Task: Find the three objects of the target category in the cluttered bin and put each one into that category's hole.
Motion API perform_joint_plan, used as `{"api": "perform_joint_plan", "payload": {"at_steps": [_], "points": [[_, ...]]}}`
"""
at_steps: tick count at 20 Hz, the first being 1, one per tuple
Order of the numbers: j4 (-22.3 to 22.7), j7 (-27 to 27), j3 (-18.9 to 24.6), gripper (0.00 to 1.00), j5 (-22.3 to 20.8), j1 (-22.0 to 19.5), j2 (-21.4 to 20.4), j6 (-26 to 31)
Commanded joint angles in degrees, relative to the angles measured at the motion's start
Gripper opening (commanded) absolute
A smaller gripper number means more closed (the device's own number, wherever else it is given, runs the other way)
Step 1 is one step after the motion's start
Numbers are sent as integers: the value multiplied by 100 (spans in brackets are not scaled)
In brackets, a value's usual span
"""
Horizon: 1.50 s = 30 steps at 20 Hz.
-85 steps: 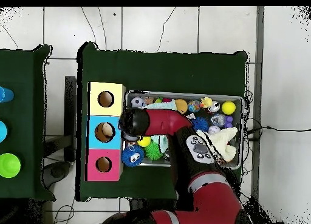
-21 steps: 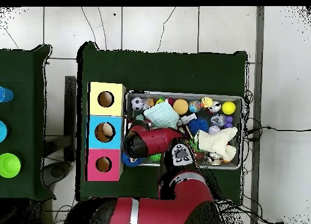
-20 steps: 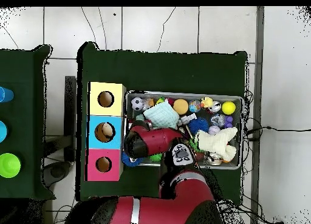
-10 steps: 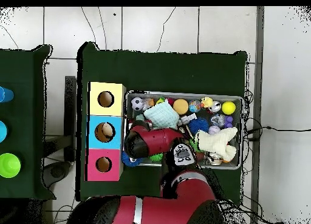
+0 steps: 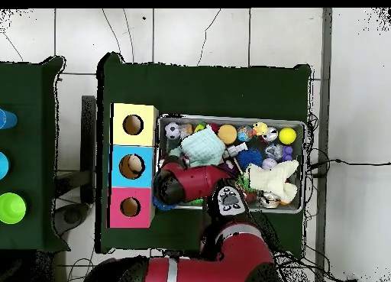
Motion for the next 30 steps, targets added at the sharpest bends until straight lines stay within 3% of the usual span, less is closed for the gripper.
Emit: {"api": "perform_joint_plan", "payload": {"at_steps": [1, 8, 15, 22, 30], "points": [[1074, 432, 310, 100, 175, -143, -494, 1371], [1278, 467, 321, 100, 374, -95, -837, 1641], [1126, 458, 438, 100, 265, -164, -385, 1260], [1012, 444, 403, 100, 218, -165, -221, 1160], [1151, 421, 433, 100, 221, -330, -509, 1202]]}}
